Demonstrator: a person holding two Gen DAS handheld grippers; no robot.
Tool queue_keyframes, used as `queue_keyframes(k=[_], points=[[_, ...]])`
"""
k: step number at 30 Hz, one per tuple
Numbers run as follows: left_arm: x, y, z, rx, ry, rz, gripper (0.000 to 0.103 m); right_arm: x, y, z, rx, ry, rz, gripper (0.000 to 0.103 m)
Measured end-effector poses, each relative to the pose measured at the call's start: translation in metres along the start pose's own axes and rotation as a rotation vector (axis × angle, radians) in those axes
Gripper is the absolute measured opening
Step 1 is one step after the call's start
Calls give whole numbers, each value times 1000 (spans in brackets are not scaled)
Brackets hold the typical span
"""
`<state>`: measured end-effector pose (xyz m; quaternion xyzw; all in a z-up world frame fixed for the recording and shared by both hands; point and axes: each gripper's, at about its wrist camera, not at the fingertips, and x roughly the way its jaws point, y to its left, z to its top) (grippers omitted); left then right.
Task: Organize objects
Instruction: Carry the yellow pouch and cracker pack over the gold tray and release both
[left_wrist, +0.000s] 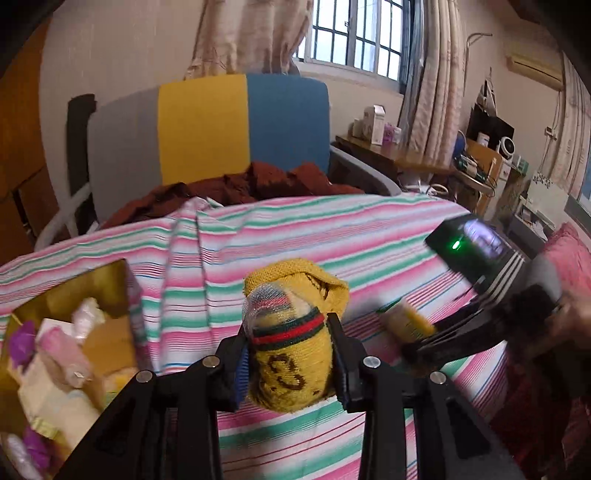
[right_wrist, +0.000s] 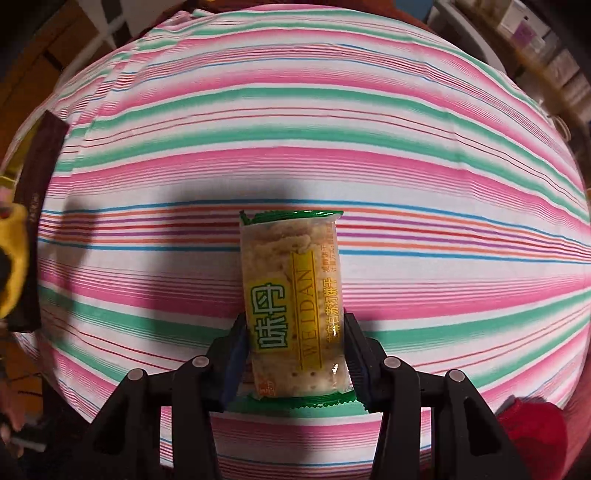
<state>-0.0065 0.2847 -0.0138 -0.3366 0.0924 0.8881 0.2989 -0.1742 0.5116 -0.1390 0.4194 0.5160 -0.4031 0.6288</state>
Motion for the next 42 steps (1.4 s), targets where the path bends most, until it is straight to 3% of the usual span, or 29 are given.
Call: queue_keyframes(k=[4,14,15,19,25,26,34,38,42], points=[[-20,17,3,-24,-18,47,36,4,39,6,-15,-23,-2,49],[-45,61,-11,-107,-26,127,36,-6,45,12,-16,-60,71,49],[-46,64,-14,-114,-26,133,36,-4,65,14,-11,-70,82,49],[-53,80,-22,-142,-22,154,36,-13,86,18,6,-122,140,49],[-61,108,-34,-197,-14,188,37,-55,142,10,3,-218,210,49],[-65,115,-37,-212,-17,198,37,-61,155,34,-3,-229,220,49],[-99,183,-63,-343,-25,284,37,-106,241,38,-110,-327,342,49],[-102,209,-85,-398,10,333,37,-93,292,64,-175,-327,393,49],[-88,219,-92,-447,42,324,38,-90,322,95,-208,-314,416,49]])
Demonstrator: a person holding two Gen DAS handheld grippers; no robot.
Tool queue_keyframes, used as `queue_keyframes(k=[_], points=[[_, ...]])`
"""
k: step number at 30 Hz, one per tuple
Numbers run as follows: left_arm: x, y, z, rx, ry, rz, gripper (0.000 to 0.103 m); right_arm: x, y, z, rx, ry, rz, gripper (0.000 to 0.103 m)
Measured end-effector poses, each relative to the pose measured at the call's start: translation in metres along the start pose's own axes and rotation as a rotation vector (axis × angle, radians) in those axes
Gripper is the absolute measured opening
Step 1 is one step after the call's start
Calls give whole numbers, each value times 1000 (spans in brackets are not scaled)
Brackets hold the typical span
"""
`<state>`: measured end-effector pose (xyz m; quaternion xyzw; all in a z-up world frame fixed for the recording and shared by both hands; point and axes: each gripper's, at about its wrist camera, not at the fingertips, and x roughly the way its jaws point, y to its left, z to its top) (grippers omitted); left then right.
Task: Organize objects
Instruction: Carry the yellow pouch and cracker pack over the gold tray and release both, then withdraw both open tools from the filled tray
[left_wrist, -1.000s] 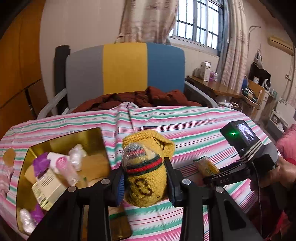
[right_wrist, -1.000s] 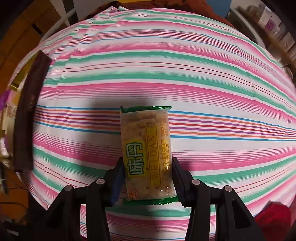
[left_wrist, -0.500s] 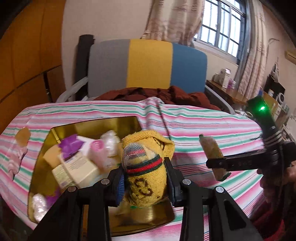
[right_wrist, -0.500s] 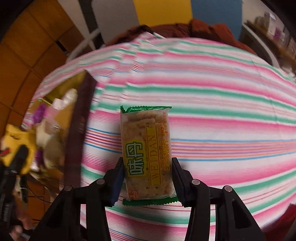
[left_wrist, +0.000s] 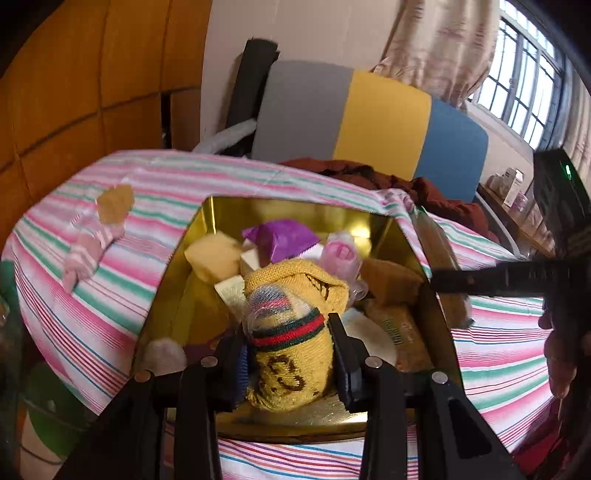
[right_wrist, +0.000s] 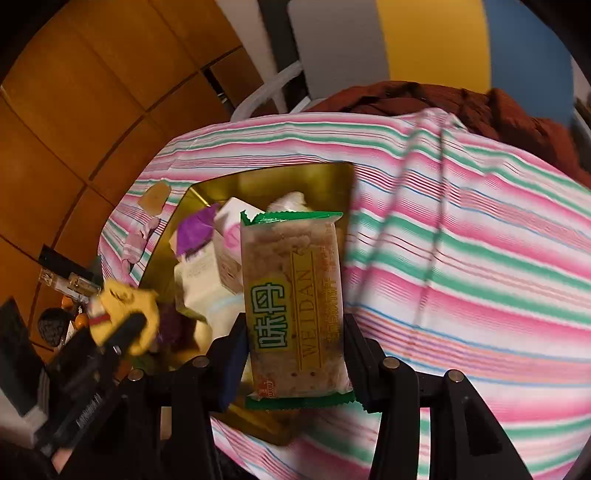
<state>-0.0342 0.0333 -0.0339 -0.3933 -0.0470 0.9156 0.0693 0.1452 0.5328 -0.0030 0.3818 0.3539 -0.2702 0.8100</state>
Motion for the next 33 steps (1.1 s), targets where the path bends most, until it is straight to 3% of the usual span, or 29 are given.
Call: queue_keyframes(k=[3,5,6,7,11,17,25,30,33], points=[[19,-6,2,9,25,2,42,22,15,12,20,10,39,52],[29,-8,2,5,49,-3,48,33,20,22,18,21,57,68],[30,-8,2,6,50,4,51,40,24,27,31,30,58,84],[30,-9,1,6,47,11,53,41,26,28,35,26,62,85],[30,-6,-1,4,39,44,64,44,35,23,1,23,44,85],[16,-4,3,22,-4,80,64,44,42,2,4,3,-14,86],[-14,-2,10,15,-49,93,64,12,51,-28,-29,-155,-162,99],[-22,-3,11,17,-30,173,64,-2,57,-49,-40,-235,-278,103],[-31,-3,8,10,-66,207,64,-1,64,-58,-73,-243,-302,103]])
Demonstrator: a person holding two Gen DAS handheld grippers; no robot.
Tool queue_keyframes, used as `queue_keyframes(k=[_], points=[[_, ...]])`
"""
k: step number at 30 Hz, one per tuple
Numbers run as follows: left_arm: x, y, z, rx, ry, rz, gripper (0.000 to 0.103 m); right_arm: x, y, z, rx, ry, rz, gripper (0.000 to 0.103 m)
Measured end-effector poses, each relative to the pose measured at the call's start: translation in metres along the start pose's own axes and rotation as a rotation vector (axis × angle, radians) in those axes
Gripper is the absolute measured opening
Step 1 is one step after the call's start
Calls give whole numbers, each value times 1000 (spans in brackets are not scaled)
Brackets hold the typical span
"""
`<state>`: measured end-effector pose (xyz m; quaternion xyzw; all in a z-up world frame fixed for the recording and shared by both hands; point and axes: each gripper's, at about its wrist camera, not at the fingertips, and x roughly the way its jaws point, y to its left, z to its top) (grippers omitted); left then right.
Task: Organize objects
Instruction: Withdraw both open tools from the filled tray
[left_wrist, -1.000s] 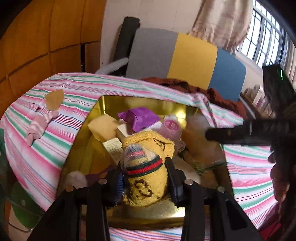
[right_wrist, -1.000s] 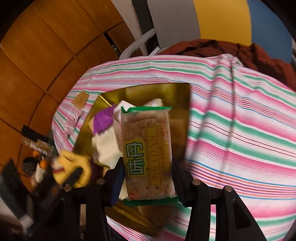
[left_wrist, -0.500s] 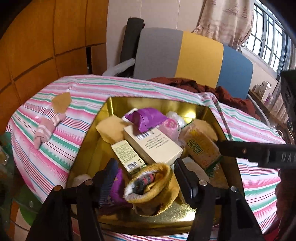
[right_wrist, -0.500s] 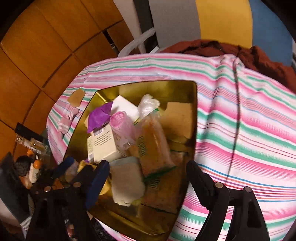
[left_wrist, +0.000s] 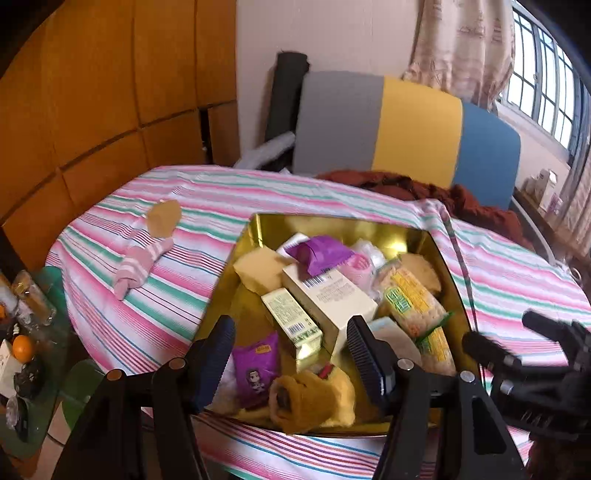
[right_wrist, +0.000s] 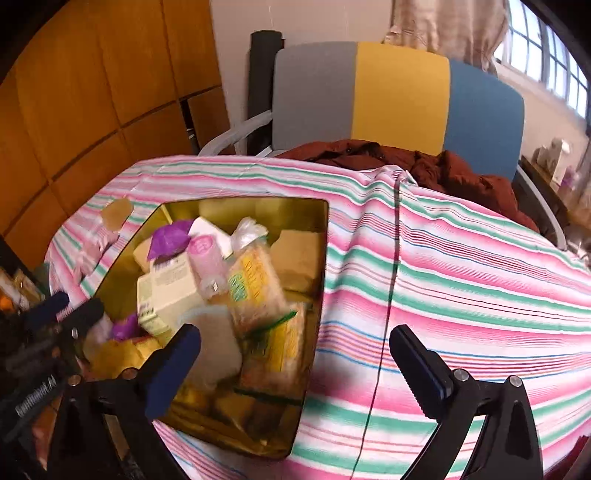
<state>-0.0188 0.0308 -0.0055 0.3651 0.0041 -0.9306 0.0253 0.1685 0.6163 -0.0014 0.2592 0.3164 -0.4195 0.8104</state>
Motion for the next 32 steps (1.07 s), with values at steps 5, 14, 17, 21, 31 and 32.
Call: queue_keyframes(k=[5,14,17,21,31,32], points=[[-12,-1,2,20,-50,108,64,-3,7,-8,-21,-19,2,103],[-21,16,0,15,-105,78,64,-7,7,-12,-14,-48,-18,103],[-17,17,-2,-6,-75,41,64,-9,7,-12,-8,-62,-26,103],[-11,15,-5,-19,-50,22,64,-14,8,-13,0,-95,-44,103],[-20,13,-3,-19,-110,39,56,-14,6,-13,11,-103,-44,103],[-20,13,-3,-19,-109,33,56,-14,6,-13,12,-103,-43,103]])
